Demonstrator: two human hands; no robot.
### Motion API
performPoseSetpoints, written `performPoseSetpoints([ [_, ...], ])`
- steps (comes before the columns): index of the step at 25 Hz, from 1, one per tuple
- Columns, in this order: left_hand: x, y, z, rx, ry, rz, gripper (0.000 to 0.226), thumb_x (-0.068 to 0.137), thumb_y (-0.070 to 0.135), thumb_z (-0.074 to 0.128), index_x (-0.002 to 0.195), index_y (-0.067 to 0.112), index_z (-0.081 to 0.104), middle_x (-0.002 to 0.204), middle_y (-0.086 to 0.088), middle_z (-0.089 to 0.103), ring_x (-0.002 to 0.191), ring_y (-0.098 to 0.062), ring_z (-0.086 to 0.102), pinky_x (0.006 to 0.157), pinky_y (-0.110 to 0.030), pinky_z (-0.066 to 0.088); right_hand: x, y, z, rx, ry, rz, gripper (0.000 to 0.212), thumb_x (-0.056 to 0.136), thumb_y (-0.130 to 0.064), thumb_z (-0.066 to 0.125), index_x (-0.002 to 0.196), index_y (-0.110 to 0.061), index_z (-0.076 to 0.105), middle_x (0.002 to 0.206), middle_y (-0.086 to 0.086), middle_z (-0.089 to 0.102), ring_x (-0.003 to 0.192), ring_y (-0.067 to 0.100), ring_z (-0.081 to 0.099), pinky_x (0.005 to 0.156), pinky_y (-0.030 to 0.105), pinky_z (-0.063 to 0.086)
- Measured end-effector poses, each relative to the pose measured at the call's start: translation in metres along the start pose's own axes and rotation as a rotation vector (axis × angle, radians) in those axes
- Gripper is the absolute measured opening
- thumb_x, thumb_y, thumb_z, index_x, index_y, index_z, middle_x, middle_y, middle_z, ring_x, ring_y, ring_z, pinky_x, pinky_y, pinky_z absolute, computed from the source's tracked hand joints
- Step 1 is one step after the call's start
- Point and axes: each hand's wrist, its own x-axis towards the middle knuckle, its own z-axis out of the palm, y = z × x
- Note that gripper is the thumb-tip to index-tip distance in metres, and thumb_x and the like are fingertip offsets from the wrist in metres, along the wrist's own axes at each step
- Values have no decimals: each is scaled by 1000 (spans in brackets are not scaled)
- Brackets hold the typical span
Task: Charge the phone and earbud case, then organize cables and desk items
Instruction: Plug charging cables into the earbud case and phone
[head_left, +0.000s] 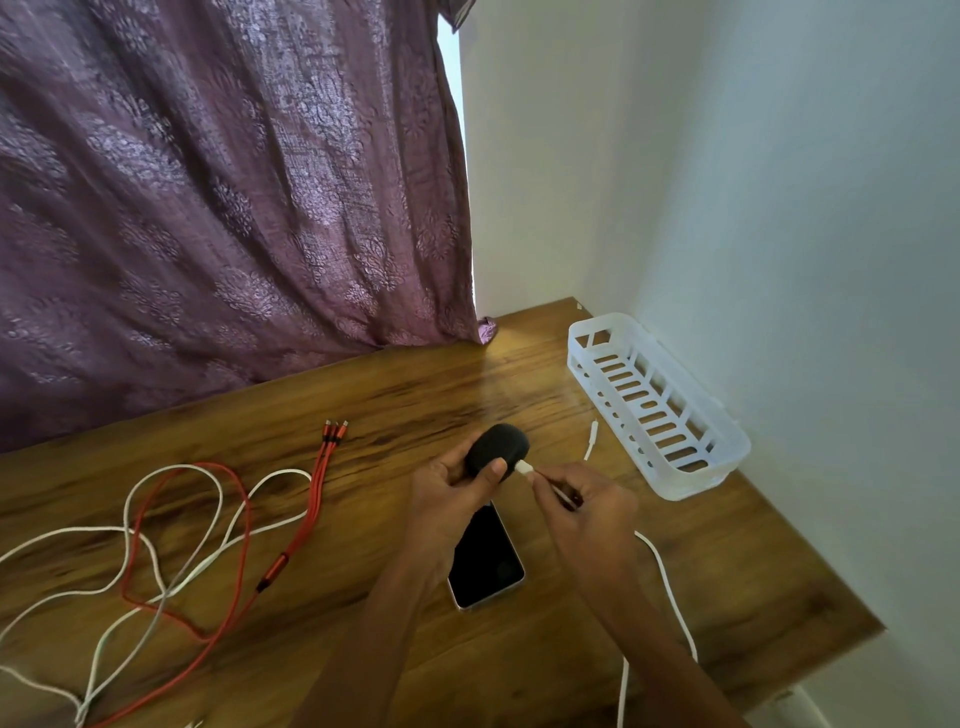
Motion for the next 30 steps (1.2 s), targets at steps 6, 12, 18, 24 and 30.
performPoseSetpoints([
  [6,19,-24,12,318,52,31,52,79,18,71,128,22,52,120,6,59,108,-10,57,95,-29,47,22,22,-7,-218,-296,169,29,88,-33,59,107,-14,68,94,0,70,63,-4,47,50,3,34],
  [12,43,-40,21,827,46,69,55,83,40,63,134,34,43,124,-5,45,119,-23,40,99,-30,30,49,57,3,-407,-149,303,33,96,-33,44,109,-9,63,102,8,67,92,16,61,81,24,46],
  [18,44,-39,23,1101,99,199,53,88,45,54,137,33,38,127,-4,44,122,-19,30,92,-24,19,66,70,23,-552,-136,292,35,96,-38,41,97,-8,59,93,5,61,91,17,61,78,26,48],
  [24,35,-40,18,1123,202,258,61,85,47,56,140,28,36,142,10,42,123,-16,31,93,-25,24,73,75,31,-691,-58,339,29,96,-27,45,117,-9,55,107,6,64,99,16,62,86,26,49],
  [30,1,-36,3,766,465,-3,55,85,33,61,134,21,39,139,-2,44,128,-23,36,100,-39,37,53,53,17,-84,61,436,7,80,-22,64,85,-24,61,80,-4,63,76,11,59,67,25,46],
])
